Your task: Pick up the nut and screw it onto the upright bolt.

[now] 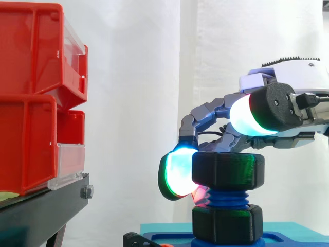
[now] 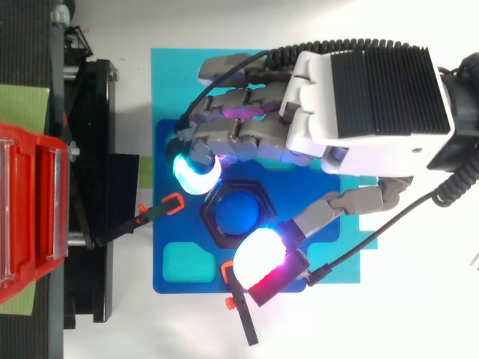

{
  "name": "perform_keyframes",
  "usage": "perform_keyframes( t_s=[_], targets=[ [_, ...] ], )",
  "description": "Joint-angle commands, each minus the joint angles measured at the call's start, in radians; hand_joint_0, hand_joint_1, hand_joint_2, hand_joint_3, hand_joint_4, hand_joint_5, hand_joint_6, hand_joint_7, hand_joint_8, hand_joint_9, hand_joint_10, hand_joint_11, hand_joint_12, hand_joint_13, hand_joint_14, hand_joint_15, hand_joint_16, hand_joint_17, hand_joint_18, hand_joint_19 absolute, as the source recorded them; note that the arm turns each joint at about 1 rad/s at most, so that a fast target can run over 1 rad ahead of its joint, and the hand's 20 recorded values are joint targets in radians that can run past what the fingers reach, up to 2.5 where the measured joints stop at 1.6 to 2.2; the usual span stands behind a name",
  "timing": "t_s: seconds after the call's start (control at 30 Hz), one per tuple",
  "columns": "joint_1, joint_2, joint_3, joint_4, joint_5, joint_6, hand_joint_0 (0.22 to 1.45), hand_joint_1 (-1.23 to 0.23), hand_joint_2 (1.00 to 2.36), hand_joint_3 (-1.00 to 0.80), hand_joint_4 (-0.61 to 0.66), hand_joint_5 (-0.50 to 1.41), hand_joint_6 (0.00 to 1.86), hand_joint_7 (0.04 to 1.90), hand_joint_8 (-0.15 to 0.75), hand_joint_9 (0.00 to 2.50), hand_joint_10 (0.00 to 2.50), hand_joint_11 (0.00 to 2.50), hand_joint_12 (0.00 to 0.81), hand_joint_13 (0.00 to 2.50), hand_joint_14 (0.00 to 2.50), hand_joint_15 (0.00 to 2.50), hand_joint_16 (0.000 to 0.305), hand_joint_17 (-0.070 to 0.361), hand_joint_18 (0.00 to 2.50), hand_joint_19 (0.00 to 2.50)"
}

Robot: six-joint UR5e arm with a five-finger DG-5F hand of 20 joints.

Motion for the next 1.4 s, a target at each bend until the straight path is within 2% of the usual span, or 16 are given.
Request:
perform_keyframes(
  t_s=[0.0,0.37,0.83,0.93,1.03,1.17,1.37],
  targets=[
    [0.000,-0.001,0.000,0.002,0.000,0.001,0.46,-0.39,1.00,-0.50,0.24,-0.03,0.50,1.07,0.271,0.95,0.00,0.15,0.365,0.54,0.00,0.10,0.048,0.108,0.26,0.17],
    [-0.005,0.000,0.000,0.014,-0.005,0.001,0.47,-0.41,1.00,-0.50,0.18,0.02,0.50,1.22,0.266,1.06,0.01,0.16,0.354,0.62,0.00,0.13,0.046,0.105,0.34,0.18],
    [-0.017,0.002,0.001,0.010,-0.016,0.002,0.48,-0.46,1.00,-0.50,0.07,0.06,0.50,1.27,0.233,1.29,0.01,0.18,0.331,0.70,0.01,0.12,0.043,0.096,0.42,0.20],
    [-0.023,0.002,0.001,0.007,-0.016,0.002,0.48,-0.48,1.00,-0.50,0.04,0.07,0.50,1.25,0.206,1.34,0.01,0.16,0.318,0.71,0.00,0.12,0.041,0.092,0.43,0.18],
    [-0.029,0.002,0.003,-0.006,-0.034,0.001,0.48,-0.51,1.00,-0.50,0.00,0.08,0.50,1.24,0.180,1.38,0.00,0.14,0.305,0.72,0.00,0.12,0.038,0.086,0.45,0.18],
    [-0.037,0.005,0.003,-0.013,-0.040,-0.001,0.49,-0.52,1.00,-0.50,-0.09,0.08,0.50,1.28,0.163,1.41,0.00,0.14,0.294,0.74,0.00,0.12,0.035,0.079,0.48,0.19],
    [-0.048,0.022,0.003,-0.033,-0.052,-0.004,0.49,-0.55,1.00,-0.50,-0.10,0.09,0.50,1.29,0.162,1.44,0.01,0.15,0.283,0.76,0.00,0.12,0.032,0.073,0.51,0.21]
  ],
)
